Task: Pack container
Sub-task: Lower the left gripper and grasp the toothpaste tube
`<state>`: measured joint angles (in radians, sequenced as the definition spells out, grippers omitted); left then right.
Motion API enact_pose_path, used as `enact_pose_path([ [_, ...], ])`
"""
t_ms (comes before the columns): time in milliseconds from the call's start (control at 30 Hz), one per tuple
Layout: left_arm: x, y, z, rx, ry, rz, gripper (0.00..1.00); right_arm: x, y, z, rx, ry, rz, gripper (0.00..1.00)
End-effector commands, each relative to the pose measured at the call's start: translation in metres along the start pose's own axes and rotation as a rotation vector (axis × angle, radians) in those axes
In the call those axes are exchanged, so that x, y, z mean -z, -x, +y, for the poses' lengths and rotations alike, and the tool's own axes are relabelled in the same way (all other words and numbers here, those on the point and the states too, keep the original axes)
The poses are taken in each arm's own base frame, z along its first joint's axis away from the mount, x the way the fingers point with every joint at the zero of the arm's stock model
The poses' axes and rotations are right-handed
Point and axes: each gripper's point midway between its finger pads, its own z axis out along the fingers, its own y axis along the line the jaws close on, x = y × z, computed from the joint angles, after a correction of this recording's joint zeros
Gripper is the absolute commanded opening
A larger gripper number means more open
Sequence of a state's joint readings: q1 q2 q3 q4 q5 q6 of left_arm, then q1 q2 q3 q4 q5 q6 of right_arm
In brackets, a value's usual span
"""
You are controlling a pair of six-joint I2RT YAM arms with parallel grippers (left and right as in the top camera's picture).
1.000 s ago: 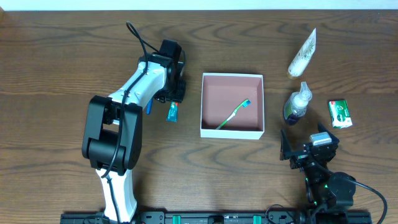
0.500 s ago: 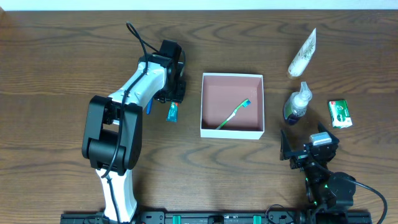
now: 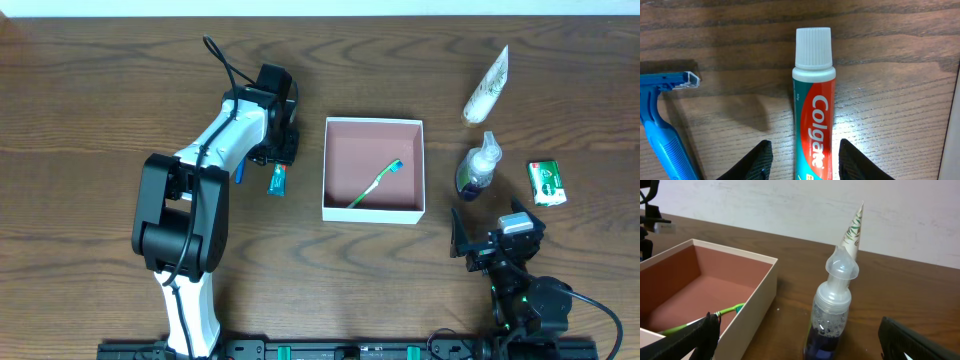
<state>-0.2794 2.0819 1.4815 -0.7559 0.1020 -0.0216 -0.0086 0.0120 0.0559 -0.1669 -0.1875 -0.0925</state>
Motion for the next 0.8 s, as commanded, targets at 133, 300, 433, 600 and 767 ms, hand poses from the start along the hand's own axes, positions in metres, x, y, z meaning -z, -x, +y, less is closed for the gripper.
enact_pose_path([
  [133, -0.0102, -0.0058, 0.0015, -0.004, -0.001, 0.028, 0.44, 0.0001, -0.0009, -0.001, 0.009, -0.004, -0.001, 0.99],
  [300, -0.0102, -0.006, 0.0016, -0.001, -0.001, 0.029, 0.44, 0.0001, -0.0009, -0.001, 0.009, -0.004, -0.001, 0.99],
  [433, -0.0102, -0.0059, 0.0013, 0.002, -0.002, 0.029, 0.44, 0.0001, -0.0008, -0.001, 0.009, -0.004, -0.002, 0.99],
  [600, -0.0102, -0.0059, -0.0011, 0.002, -0.016, 0.029, 0.44, 0.0001, -0.0009, -0.001, 0.009, -0.004, -0.001, 0.99],
  [767, -0.0101, -0.006, -0.0009, 0.002, -0.015, 0.029, 0.44, 0.0001, -0.0009, -0.001, 0.009, -0.004, -0.001, 0.99],
])
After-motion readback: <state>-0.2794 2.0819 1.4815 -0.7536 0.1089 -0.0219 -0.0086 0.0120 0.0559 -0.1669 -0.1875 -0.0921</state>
